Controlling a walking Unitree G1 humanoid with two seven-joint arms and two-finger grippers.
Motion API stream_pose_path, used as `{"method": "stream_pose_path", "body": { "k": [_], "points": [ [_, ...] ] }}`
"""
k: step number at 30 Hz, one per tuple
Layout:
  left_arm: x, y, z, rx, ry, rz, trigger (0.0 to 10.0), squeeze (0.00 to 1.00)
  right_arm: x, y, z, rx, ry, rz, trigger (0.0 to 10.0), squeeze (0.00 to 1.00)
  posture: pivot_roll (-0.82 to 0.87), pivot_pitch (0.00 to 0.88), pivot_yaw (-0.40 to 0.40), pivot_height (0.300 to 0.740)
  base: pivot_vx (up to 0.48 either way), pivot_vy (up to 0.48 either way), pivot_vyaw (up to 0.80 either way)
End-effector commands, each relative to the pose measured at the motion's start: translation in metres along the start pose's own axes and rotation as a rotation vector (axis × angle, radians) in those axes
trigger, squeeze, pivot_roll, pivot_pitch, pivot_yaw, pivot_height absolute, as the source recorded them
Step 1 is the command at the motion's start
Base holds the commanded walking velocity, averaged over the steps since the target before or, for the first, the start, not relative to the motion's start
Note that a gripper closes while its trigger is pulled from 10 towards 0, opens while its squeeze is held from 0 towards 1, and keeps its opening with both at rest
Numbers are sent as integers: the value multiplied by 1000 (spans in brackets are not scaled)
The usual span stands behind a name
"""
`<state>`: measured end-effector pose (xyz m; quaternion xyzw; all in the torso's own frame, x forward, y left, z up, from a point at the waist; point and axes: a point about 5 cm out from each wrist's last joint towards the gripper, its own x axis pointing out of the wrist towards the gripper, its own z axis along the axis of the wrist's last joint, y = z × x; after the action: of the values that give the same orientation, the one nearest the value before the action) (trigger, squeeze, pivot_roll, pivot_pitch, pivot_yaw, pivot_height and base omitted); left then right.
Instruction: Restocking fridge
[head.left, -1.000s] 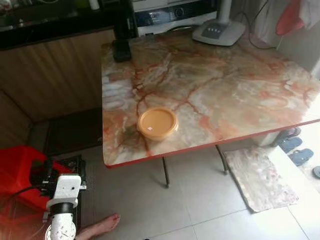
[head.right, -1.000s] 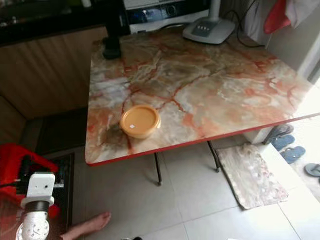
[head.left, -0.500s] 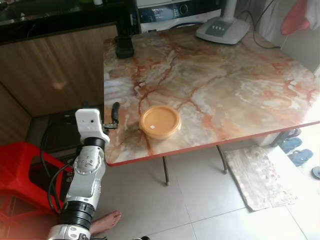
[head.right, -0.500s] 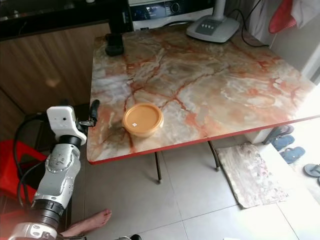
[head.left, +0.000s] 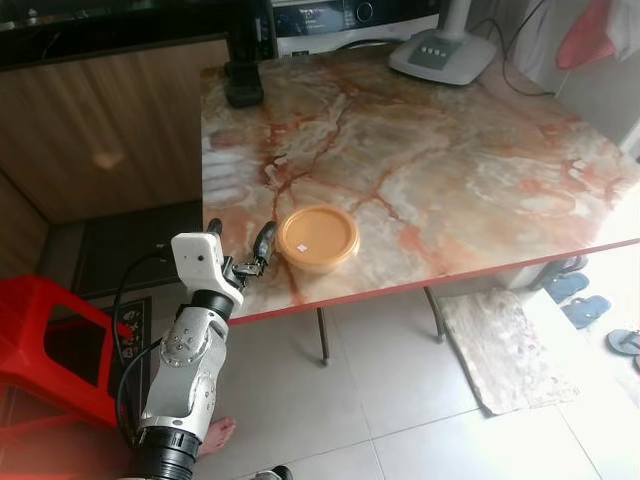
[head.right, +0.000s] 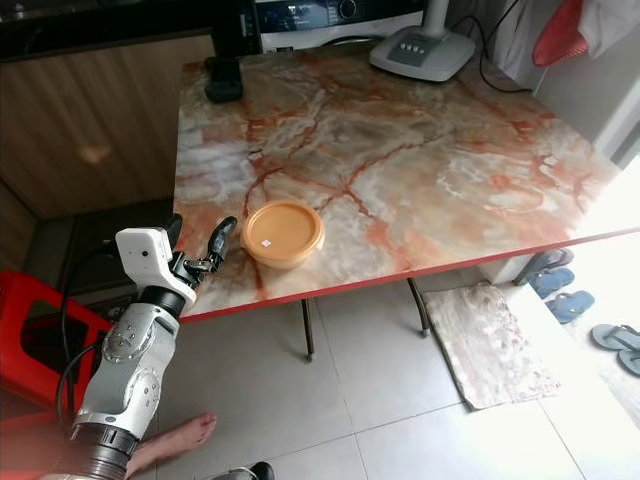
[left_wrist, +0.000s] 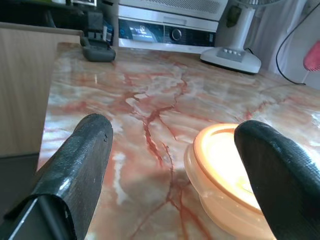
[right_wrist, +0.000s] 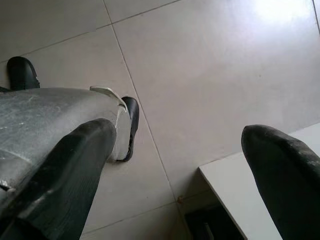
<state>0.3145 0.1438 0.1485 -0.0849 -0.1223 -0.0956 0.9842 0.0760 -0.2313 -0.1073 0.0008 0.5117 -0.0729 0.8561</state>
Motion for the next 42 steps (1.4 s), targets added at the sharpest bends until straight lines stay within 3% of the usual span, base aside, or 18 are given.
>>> {"method": "stream_pose_path", "body": {
  "k": [1,16,25,31,36,38,40,42],
  "points": [
    [2,0,7,6,-10,-23,10000,0,-3,7,-12,11,37,30,10000,0,63,154,24,740,251,0,0],
    [3,-11,11,-3,-12,-70,10000,0,-3,7,-13,-1,42,37,10000,0,58,125,20,740,311,0,0],
    [0,-18,12,-12,-29,-77,10000,0,-3,7,-12,-8,37,41,10000,0,58,134,16,740,0,0,0],
    [-8,-16,14,-11,-70,55,10000,0,-3,6,-12,0,34,33,10000,0,60,147,23,740,0,0,0],
    [-15,-7,16,37,-80,144,10000,0,-3,7,-12,10,33,29,10000,0,70,153,37,740,0,0,0],
    [-18,-2,9,1,-25,140,10000,0,-3,8,-12,13,32,30,10000,0,76,153,38,740,0,0,0],
    [-18,1,-1,-86,42,124,10000,0,-2,9,-12,12,31,32,10000,0,77,157,36,740,0,0,0],
    [-18,5,-4,-112,50,148,10000,0,-2,9,-12,12,31,32,10000,0,78,158,37,740,0,0,0]
  ]
}}
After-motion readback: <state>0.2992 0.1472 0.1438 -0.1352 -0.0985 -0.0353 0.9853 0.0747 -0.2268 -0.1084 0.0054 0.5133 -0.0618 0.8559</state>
